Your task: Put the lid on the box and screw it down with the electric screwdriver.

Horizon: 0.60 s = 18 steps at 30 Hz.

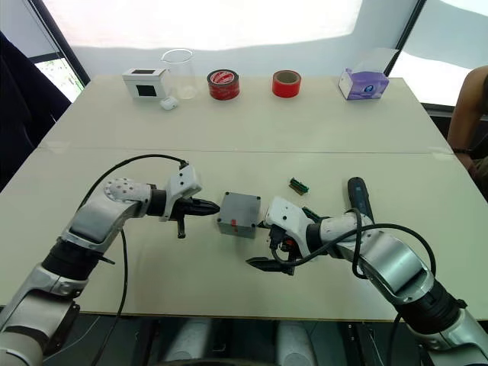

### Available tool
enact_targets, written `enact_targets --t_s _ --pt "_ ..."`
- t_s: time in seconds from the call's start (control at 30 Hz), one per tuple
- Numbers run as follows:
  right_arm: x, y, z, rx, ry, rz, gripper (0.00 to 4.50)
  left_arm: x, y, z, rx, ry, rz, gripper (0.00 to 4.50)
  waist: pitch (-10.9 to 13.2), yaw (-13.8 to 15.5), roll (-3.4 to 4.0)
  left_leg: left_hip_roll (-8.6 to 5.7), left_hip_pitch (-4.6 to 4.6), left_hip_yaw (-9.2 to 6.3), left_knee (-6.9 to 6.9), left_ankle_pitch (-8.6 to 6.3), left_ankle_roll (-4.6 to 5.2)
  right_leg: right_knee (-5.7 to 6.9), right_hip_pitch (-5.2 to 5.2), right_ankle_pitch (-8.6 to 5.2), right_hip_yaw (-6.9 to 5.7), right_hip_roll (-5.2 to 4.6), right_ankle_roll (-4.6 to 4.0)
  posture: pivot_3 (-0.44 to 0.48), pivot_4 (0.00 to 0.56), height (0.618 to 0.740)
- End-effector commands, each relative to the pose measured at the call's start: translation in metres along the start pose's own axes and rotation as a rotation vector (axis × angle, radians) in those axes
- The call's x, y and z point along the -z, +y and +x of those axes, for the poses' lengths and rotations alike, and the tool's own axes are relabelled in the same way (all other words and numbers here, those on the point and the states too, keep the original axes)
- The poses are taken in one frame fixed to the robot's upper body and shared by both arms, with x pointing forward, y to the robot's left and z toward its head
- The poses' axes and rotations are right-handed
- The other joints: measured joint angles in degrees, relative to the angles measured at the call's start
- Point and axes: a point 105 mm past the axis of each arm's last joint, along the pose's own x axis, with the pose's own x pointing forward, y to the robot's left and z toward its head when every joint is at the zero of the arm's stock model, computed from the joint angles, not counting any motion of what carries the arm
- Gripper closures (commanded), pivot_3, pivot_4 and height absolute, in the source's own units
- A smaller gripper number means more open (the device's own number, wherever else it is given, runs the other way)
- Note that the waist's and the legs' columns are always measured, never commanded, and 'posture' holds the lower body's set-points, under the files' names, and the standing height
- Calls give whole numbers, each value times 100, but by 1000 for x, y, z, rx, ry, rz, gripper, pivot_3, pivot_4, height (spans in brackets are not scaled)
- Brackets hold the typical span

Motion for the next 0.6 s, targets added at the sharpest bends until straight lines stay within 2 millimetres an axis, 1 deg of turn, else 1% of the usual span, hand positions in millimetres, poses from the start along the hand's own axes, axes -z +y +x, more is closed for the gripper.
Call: enact_targets --t_s 0.03,0.13,0.17,0.23,0.3,0.33,0.4,0.47,0.5,0.6 --pt "-17 15 1 -77 -63 -20 38 -20 2 10 32 -38 86 4500 0 7 0 0 0 -1 1 0 0 0 1 0 -2 0 0 0 150 740" --pt "-19 20 1 -94 -69 -9 38 -21 8 12 25 -34 93 4500 0 -1 0 -3 0 0 1 0 1 -1 2 0 -2 -1 0 0 150 740" --pt "-20 20 0 -88 -68 -11 38 -19 14 9 3 -16 106 4500 0 -4 0 -3 -1 -1 1 0 1 -1 1 0 -2 -1 0 0 150 740" --pt "-19 16 -7 -52 -65 -12 38 -17 32 -6 -74 9 111 4500 0 -18 0 -3 0 -1 1 0 1 0 0 0 -2 0 0 0 150 740" --pt "-17 11 -12 -23 -55 -13 38 -15 39 -15 -102 20 112 4500 0 -32 0 -1 0 -1 0 0 0 1 -3 0 -2 3 0 0 150 740" --pt "-14 6 -17 2 -32 -20 38 -11 39 -21 -103 37 117 4500 0 -34 0 0 0 -1 0 0 -1 2 -2 0 -2 3 0 0 150 740" --pt "-6 -7 -28 63 36 -52 38 -3 32 -33 -85 68 111 4500 0 -31 0 -1 0 -1 -1 0 0 2 -2 0 -2 2 0 0 150 740" --pt "-1 -17 -34 105 76 -86 38 2 22 -38 -52 82 99 4500 0 -36 0 -2 -1 1 -1 -1 2 0 -2 0 -1 0 0 0 150 740" --pt "0 -21 -34 122 82 -95 38 4 17 -38 -33 85 95 4500 0 -37 0 -2 -1 2 -1 -2 3 -1 -2 0 1 0 0 0 150 740" --pt "4 -35 -29 159 109 -148 38 6 -9 -33 51 68 55 4500 0 -16 0 -1 0 2 -1 -1 2 -1 -1 0 0 -2 0 0 150 740"
